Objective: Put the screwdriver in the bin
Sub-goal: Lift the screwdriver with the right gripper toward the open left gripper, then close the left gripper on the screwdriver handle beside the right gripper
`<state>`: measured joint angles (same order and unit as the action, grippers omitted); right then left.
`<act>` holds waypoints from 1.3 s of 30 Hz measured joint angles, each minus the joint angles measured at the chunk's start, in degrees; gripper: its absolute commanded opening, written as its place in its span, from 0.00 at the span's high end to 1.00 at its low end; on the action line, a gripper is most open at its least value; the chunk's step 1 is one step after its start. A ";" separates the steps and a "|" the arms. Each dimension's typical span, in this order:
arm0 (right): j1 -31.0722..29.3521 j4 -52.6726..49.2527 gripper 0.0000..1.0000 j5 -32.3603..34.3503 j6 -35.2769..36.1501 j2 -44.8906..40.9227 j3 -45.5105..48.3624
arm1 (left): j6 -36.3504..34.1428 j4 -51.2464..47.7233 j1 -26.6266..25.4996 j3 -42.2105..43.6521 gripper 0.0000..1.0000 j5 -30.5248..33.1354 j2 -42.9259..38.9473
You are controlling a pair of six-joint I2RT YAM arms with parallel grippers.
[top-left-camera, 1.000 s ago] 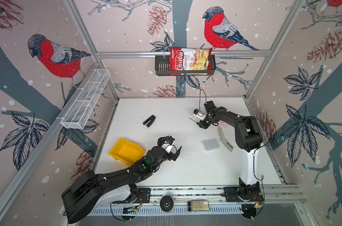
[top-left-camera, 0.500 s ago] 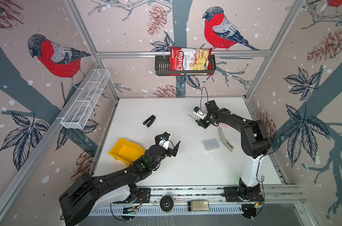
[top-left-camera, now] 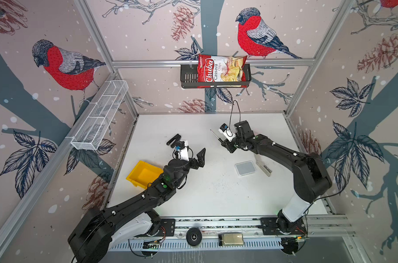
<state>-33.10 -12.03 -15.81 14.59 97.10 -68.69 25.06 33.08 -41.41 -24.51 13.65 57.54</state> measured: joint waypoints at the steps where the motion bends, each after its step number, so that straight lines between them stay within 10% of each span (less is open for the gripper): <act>1: -1.05 0.37 1.00 -0.13 -0.76 -0.76 0.31 | 2.12 -0.04 0.63 0.09 0.02 -0.66 -0.20; 16: -12.07 -2.40 1.00 -2.82 -1.38 -8.66 -2.05 | 20.22 15.72 6.03 6.86 0.04 -12.76 -1.77; 39: -16.96 -1.84 1.00 -5.33 -4.04 -8.83 -5.99 | 27.69 31.04 7.69 6.82 0.73 -19.69 6.47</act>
<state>-50.06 -13.87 -21.15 10.55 88.27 -74.67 52.75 64.12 -33.71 -17.69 -6.04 64.01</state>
